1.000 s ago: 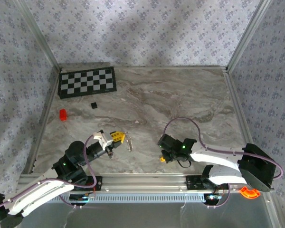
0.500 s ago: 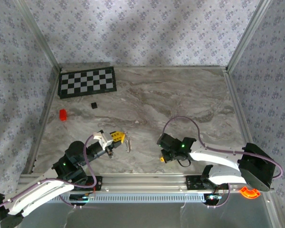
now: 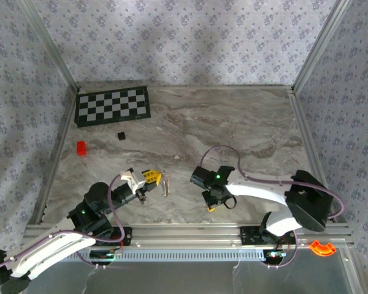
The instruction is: Put the keys on the keyring
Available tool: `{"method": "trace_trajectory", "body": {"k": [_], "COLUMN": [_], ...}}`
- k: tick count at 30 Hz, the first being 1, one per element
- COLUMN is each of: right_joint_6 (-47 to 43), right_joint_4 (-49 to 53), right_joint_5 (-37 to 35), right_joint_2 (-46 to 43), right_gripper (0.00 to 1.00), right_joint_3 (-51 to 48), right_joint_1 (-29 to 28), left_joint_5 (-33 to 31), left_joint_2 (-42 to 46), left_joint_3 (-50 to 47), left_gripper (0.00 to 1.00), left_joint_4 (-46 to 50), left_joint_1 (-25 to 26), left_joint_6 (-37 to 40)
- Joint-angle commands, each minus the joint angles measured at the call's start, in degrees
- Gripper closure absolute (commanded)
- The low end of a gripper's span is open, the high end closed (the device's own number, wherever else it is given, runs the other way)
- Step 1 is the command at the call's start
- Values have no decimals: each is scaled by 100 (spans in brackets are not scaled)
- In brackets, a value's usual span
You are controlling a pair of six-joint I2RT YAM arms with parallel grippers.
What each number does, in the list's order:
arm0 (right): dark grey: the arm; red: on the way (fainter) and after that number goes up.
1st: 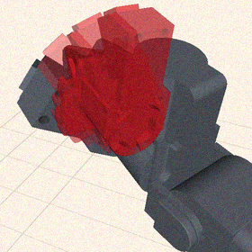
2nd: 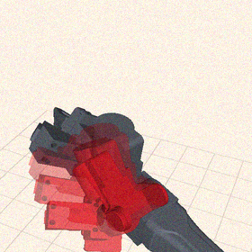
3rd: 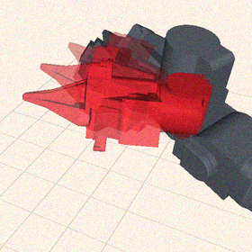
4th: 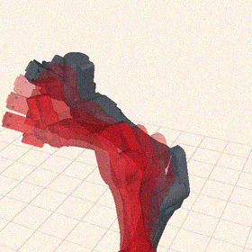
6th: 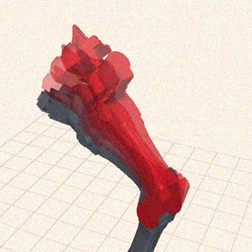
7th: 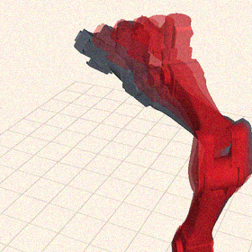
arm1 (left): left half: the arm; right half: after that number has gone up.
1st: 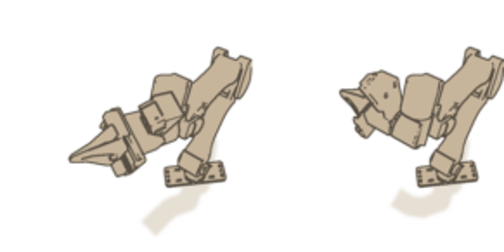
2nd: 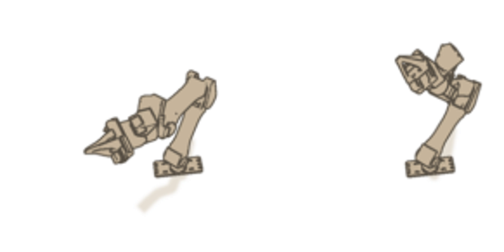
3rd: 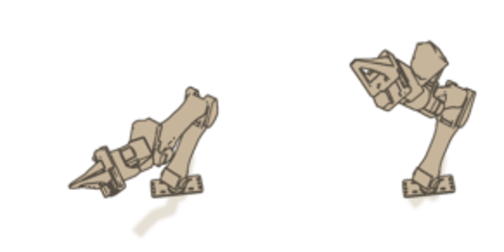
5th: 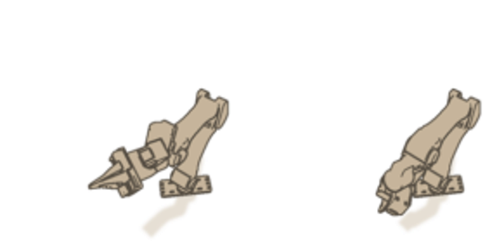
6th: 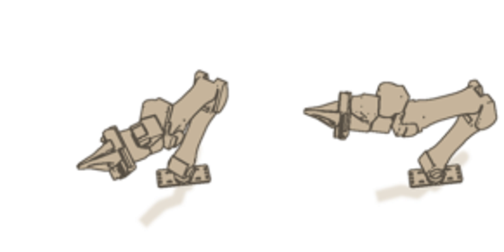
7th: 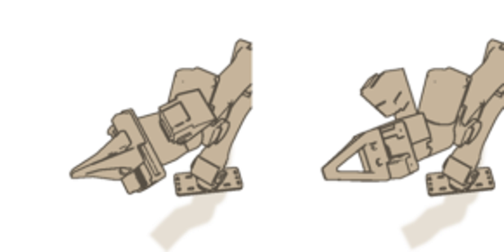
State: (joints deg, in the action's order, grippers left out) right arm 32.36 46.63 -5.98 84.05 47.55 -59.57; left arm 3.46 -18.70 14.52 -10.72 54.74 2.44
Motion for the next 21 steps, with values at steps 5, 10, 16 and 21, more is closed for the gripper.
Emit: {"method": "trace_trajectory", "body": {"k": [5,10,16,21], "right_joint_6": [-383,-424,-435,-323], "right_joint_4": [907,857,755,660], "right_joint_5": [363,360,278,218], "right_joint_2": [678,753,685,366], "right_gripper": [100,100,87,73], "right_joint_3": [518,571,517,488], "right_joint_1": [29,121,182,218], "left_joint_5": [153,155,174,191], "left_joint_2": [22,22,-11,-59], "left_joint_3": [-20,-20,-36,-37], "left_gripper": [100,100,100,100], "left_joint_4": [-439,-459,-506,-541], "left_joint_1": [-42,-42,-42,-42], "left_joint_6": [-115,-123,-140,-160]}}
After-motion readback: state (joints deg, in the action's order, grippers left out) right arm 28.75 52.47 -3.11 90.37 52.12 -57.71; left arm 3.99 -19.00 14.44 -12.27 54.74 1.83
